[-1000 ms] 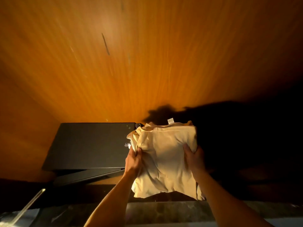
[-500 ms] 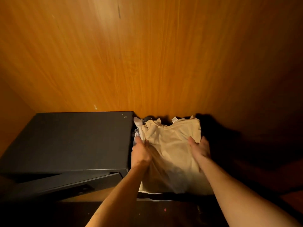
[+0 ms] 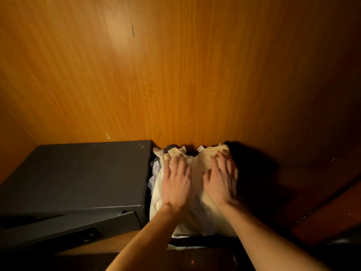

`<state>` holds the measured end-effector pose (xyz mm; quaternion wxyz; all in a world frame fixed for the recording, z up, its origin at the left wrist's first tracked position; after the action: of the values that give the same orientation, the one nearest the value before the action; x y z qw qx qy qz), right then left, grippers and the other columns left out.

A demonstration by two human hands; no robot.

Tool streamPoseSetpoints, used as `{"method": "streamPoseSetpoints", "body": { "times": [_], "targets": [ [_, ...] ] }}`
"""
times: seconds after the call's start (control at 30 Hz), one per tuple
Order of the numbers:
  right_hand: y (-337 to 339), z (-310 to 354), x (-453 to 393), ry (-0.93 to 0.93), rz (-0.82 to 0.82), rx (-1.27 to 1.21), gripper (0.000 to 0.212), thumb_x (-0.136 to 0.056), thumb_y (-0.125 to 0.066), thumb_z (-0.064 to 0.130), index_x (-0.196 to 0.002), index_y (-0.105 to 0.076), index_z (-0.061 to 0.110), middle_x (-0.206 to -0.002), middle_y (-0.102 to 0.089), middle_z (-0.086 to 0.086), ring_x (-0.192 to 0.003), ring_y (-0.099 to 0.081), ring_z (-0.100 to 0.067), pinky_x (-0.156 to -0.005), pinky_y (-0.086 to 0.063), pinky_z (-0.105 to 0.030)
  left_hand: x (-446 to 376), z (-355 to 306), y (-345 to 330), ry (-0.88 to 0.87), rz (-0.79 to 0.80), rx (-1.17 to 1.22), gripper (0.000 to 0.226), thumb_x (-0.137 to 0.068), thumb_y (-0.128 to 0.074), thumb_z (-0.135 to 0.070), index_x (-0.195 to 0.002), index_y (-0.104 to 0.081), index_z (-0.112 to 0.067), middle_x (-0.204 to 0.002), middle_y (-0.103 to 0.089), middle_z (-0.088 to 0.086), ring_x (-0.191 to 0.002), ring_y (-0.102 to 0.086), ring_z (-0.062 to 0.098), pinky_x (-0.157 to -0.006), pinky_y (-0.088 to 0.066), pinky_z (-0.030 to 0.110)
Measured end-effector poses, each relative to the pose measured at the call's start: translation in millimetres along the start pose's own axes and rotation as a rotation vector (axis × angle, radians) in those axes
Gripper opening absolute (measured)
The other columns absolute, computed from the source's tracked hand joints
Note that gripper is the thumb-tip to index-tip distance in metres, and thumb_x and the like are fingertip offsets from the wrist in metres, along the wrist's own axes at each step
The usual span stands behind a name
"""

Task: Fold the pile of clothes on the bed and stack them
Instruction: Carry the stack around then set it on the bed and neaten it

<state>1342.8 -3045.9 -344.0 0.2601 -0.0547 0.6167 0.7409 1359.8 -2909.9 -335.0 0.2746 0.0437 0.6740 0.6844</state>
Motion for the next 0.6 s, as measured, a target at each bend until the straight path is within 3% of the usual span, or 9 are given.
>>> {"method": "streamPoseSetpoints", "body": {
  "times": [0.07,0.1,0.17,0.2,0.27,0.6],
  "targets": [
    [-14,2,3,0.136,0.133,0.092,0.058,-0.088,-0.044,0.041,-0.142,-0.050,0.020,-0.157,-0.035,-0.006,-0.147,-0.028,-0.026,-0.119,-0.021,-0.050,-2,-3,-12,-0.086,0.096,0.073,0.050,-0.094,-0.037,-0.036,-0.128,-0.063,-0.010,-0.136,-0.059,0.010,-0.139,-0.042,0.031,-0.120,-0.013,0.048],
    [-20,0,3,0.158,0.201,0.118,0.062,-0.091,-0.030,0.044,-0.149,-0.040,0.024,-0.163,-0.023,-0.004,-0.152,-0.015,-0.023,-0.122,-0.009,-0.048,-3,-1,-19,-0.096,0.150,0.101,0.056,-0.097,-0.030,-0.039,-0.137,-0.056,-0.011,-0.146,-0.052,0.010,-0.145,-0.034,0.029,-0.121,-0.006,0.046],
    [-31,-11,2,0.140,0.318,0.127,0.064,-0.096,-0.019,0.049,-0.157,-0.017,0.031,-0.166,0.002,0.001,-0.152,0.010,-0.017,-0.123,0.007,-0.045,-4,8,-33,-0.100,0.229,0.105,0.067,-0.099,-0.016,-0.052,-0.155,-0.025,-0.016,-0.164,-0.014,0.009,-0.153,-0.001,0.026,-0.122,0.008,0.044],
    [-35,-14,0,0.130,0.352,0.129,0.064,-0.098,-0.019,0.051,-0.158,-0.008,0.032,-0.165,0.010,0.002,-0.151,0.017,-0.016,-0.122,0.011,-0.045,-5,15,-41,-0.079,0.284,0.111,0.073,-0.098,-0.012,-0.061,-0.157,-0.009,-0.018,-0.164,0.005,0.008,-0.151,0.015,0.025,-0.122,0.013,0.044],
    [-41,-18,-4,0.118,0.392,0.128,0.066,-0.098,-0.018,0.056,-0.157,0.002,0.035,-0.163,0.019,0.003,-0.148,0.024,-0.015,-0.121,0.013,-0.045,-6,28,-53,-0.017,0.343,0.118,0.087,-0.090,-0.007,-0.076,-0.157,0.004,-0.022,-0.161,0.023,0.007,-0.147,0.029,0.026,-0.121,0.017,0.044],
    [-67,-27,-12,0.111,0.423,0.129,0.076,-0.088,-0.001,0.071,-0.156,0.000,0.038,-0.165,0.014,0.005,-0.149,0.021,-0.014,-0.121,0.010,-0.047,-14,38,-79,0.090,0.470,0.249,0.111,-0.074,-0.014,-0.094,-0.157,0.011,-0.025,-0.163,0.019,0.011,-0.148,0.027,0.027,-0.118,0.019,0.041]
  ]
}}
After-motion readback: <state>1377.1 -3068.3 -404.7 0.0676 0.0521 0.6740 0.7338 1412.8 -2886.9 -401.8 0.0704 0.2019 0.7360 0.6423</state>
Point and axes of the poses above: each hand's wrist, its own x-axis away from the middle knuckle, its own y-axis out of the back of the hand, z = x × y, the point moved 3 cm from there along -x, towards the middle knuckle
